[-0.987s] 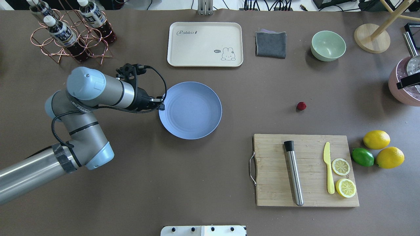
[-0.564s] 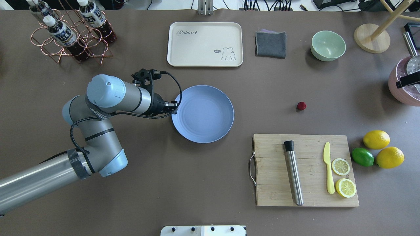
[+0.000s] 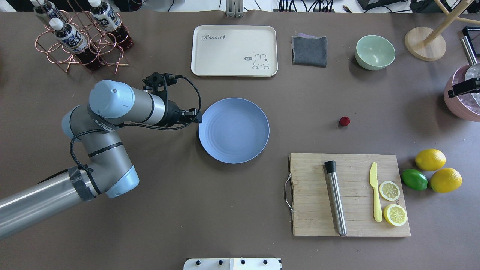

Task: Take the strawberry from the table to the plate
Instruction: 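Release the plate and pull the left arm back while the right arm reaches out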

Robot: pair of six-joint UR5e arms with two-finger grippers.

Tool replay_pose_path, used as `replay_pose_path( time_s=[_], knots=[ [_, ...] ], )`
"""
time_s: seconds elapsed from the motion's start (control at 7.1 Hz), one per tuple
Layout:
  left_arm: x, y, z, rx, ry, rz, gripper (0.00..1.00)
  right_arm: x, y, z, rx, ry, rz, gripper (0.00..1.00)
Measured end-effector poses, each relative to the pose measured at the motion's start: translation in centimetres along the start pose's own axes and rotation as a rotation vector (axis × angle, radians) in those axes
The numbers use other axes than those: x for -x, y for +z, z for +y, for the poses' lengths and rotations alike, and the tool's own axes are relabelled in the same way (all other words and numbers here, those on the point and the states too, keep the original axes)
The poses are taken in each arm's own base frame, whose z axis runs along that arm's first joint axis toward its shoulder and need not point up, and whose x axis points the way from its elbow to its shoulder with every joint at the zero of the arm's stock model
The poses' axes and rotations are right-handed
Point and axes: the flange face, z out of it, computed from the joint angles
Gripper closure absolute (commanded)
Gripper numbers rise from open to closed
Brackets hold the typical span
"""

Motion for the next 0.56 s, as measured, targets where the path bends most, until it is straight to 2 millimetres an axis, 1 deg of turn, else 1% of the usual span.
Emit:
replay_pose_path(
  time_s=[0.14,0.28,0.42,0.56],
  knots=[
    [2.8,-2.8,-1.3,0.005,0.034,-0.022,0.02,2.2,0.4,-0.9,0.0,0.035,-0.017,0.0],
    [6.1,-6.3,-2.5,0.017,0.077,-0.054,0.02,5.1,1.1,-1.7,0.005,0.069,-0.036,0.0],
    [10.0,-9.8,-3.7,0.029,0.123,-0.086,0.02,8.4,2.0,-2.3,0.01,0.103,-0.048,0.0],
    [15.6,-13.7,-5.2,0.037,0.175,-0.126,0.02,12.4,3.4,-2.6,0.008,0.137,-0.048,0.0]
  ],
)
